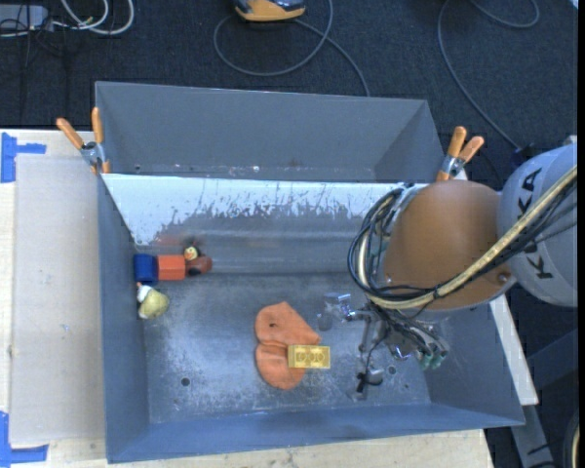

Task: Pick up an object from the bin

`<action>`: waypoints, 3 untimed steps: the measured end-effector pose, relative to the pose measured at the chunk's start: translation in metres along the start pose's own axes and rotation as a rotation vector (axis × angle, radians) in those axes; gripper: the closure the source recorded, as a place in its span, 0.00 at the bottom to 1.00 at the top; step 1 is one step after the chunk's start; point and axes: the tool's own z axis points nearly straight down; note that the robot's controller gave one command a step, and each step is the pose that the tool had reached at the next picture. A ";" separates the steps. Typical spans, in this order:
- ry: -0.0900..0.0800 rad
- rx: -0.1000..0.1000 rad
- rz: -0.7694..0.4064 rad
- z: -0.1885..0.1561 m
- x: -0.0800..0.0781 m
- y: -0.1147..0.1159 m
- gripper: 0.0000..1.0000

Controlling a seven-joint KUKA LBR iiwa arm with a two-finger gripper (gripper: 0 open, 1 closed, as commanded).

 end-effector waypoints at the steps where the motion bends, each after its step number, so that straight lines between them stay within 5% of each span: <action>1: -0.002 -0.001 0.053 0.069 -0.004 0.027 0.00; 2: 0.002 0.000 0.327 0.096 -0.008 0.038 1.00; 3: 0.002 0.000 0.327 0.096 -0.008 0.038 1.00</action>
Offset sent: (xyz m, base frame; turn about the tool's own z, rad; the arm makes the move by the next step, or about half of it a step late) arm 0.0000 0.0387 -0.0953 0.3258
